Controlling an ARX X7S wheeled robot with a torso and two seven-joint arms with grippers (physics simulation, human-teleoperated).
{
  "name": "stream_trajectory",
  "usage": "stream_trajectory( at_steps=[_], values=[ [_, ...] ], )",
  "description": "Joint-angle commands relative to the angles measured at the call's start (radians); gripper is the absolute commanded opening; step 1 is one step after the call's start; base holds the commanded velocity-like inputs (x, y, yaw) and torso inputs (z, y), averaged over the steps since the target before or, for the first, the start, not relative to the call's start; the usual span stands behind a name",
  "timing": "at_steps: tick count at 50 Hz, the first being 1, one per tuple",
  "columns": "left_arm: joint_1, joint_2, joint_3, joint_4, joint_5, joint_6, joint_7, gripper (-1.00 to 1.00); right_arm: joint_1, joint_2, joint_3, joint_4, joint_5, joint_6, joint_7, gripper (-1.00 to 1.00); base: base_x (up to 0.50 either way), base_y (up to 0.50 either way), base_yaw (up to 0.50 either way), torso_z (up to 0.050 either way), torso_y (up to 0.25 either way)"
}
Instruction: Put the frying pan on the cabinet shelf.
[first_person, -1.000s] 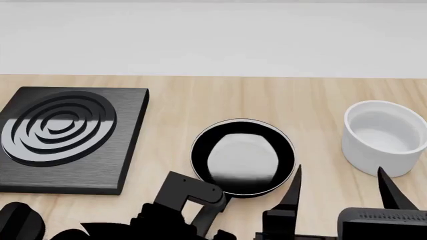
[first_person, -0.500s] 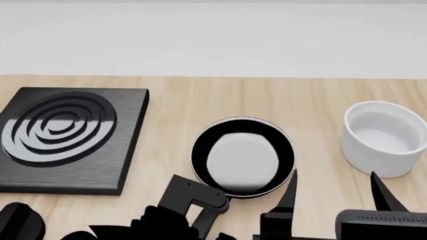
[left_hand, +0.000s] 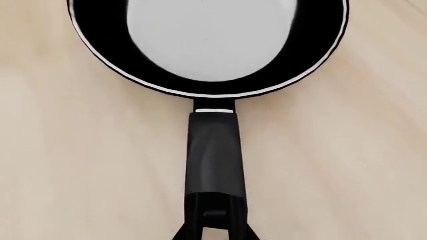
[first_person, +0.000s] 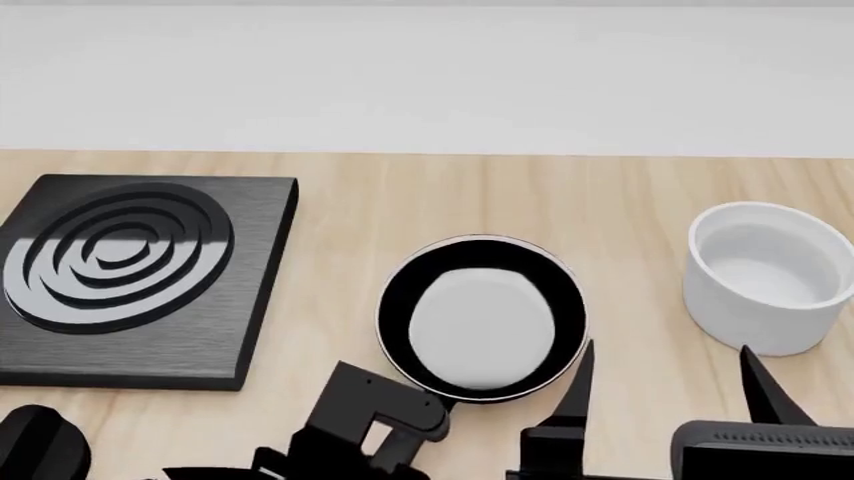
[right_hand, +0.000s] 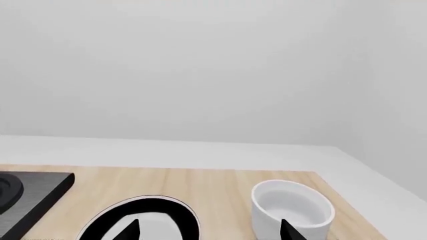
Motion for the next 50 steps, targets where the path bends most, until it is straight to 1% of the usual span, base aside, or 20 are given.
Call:
stream_trajectory(
  at_steps=[1,9,12,17,20,26,31,36,39,41,47,50],
  values=[
    [0.015,-0.03,-0.038,0.134,-0.034,-0.011,-0.058,-1.0,-0.002,-0.018,0.019,0.015,-0.016,-0.021,-0.015,1.0,0.0,0.0,0.0,0.0,0.0],
    [0.024,-0.071,-0.072,0.229,-0.072,-0.026,-0.115,-1.0,-0.003,-0.014,0.017,0.014,-0.013,-0.021,-0.009,1.0,0.0,0.0,0.0,0.0,0.0],
    [0.024,-0.095,-0.051,0.289,-0.042,-0.011,-0.119,-1.0,-0.005,-0.012,0.017,0.015,-0.012,-0.024,-0.008,1.0,0.0,0.0,0.0,0.0,0.0],
    [0.019,-0.115,-0.068,0.345,-0.076,-0.054,-0.173,-1.0,-0.009,-0.011,0.015,0.017,-0.01,-0.028,-0.006,1.0,0.0,0.0,0.0,0.0,0.002],
    [0.015,-0.13,-0.106,0.371,-0.113,-0.063,-0.196,-1.0,-0.007,-0.011,0.014,0.015,-0.007,-0.025,-0.004,1.0,0.0,0.0,0.0,0.0,0.0],
    [-0.005,-0.166,-0.138,0.419,-0.146,-0.086,-0.226,-1.0,-0.001,-0.01,0.009,0.01,-0.001,-0.014,0.002,1.0,0.0,0.0,0.0,0.0,0.003],
    [-0.015,-0.189,-0.192,0.458,-0.21,-0.111,-0.272,-1.0,0.003,-0.009,0.01,0.004,0.006,-0.006,0.006,1.0,0.0,0.0,0.0,0.0,0.0],
    [-0.022,-0.212,-0.21,0.486,-0.229,-0.118,-0.281,-1.0,0.003,-0.008,0.015,0.001,0.013,-0.006,0.007,1.0,0.0,0.0,0.0,0.0,0.002],
    [-0.036,-0.23,-0.233,0.512,-0.266,-0.141,-0.307,-1.0,0.002,-0.008,0.013,0.005,0.015,-0.01,0.007,1.0,0.0,0.0,0.0,0.0,0.003],
    [-0.041,-0.244,-0.268,0.549,-0.319,-0.15,-0.317,-1.0,0.001,-0.008,0.01,0.009,0.016,-0.014,0.006,1.0,0.0,0.0,0.0,0.0,0.0],
    [-0.066,-0.293,-0.319,0.624,-0.409,-0.203,-0.407,-1.0,-0.011,-0.006,0.018,0.019,0.023,-0.045,-0.006,1.0,0.0,0.0,0.0,0.0,0.003],
    [-0.063,-0.314,-0.349,0.641,-0.452,-0.209,-0.434,-1.0,-0.012,-0.006,0.015,0.018,0.029,-0.064,-0.016,1.0,0.0,0.0,0.0,0.0,0.0]
  ],
)
